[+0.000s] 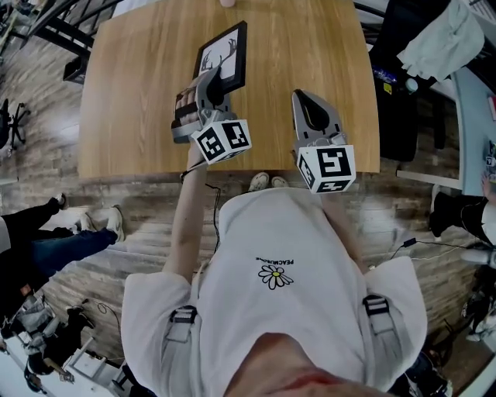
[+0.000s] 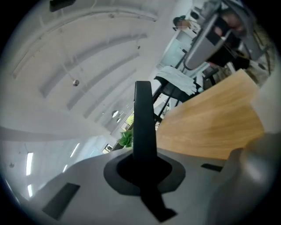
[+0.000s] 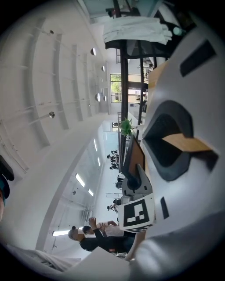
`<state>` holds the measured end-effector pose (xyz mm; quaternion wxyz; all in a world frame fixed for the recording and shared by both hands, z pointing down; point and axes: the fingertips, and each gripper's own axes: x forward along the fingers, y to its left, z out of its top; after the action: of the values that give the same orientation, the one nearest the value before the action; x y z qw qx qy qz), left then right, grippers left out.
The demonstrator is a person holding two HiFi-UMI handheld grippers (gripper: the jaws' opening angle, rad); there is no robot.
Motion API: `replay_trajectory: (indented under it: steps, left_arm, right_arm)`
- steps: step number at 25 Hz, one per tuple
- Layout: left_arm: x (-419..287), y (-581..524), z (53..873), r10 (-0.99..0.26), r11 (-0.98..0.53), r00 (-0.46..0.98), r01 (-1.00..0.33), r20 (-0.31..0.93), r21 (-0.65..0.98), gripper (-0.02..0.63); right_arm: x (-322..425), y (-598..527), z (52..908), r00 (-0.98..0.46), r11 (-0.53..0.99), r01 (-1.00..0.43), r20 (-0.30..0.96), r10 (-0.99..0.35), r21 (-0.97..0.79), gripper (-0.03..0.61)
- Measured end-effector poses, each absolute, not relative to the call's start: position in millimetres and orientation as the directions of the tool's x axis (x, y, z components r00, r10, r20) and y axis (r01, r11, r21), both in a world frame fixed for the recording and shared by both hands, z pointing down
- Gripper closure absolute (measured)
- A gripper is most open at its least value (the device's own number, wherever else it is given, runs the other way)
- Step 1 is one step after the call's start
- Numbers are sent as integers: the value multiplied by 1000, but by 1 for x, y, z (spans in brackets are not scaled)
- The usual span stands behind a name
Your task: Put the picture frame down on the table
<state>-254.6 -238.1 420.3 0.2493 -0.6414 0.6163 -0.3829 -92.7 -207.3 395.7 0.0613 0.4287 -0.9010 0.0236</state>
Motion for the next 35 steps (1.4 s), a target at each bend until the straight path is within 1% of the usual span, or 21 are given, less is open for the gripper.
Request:
replay_trajectory:
  steps: [4,11,20,24,29,30,32,33,35]
  left_arm:
    - [-245,-246,453,-964,-235,-2,-469,267,-851,580]
    - [-232,-256,510,-919,-380,37,-352,393,-855,582]
    - [-235,-253,557,-867,-479,27,-320,497,-818,583]
    - [-234,-252,572,-855,-497,25,-325,518,-804,588]
    - [-230,-249,586,-830,-539,20,-292,558,-790,586]
    - [-229,-247,591,-815,-558,24,-305,579,-772,578]
    - [-228,-244,598,-779,-598,29,-332,626,-730,518]
    - [-228,-243,601,-764,-614,30,-340,644,-712,499]
    - [-229,-241,605,-739,-638,34,-356,673,-683,483]
  right_arm:
    - [-92,-204,403,-614,623,-782,160,-773,10,572]
    - [-85,-201,410,-600,610,-792,180,-779,2,572]
    - [-78,-198,412,-582,593,-805,192,-790,2,572]
    - [-72,-197,410,-564,574,-819,179,-806,9,572]
    - [-68,-194,412,-559,569,-822,177,-810,11,572]
    - [-67,-194,412,-560,570,-821,178,-809,10,572]
    - [-67,-193,413,-563,572,-820,179,-807,5,572]
    - [-67,-193,414,-564,573,-820,180,-806,-1,572]
    - [-68,-192,415,-565,573,-820,183,-804,-14,572]
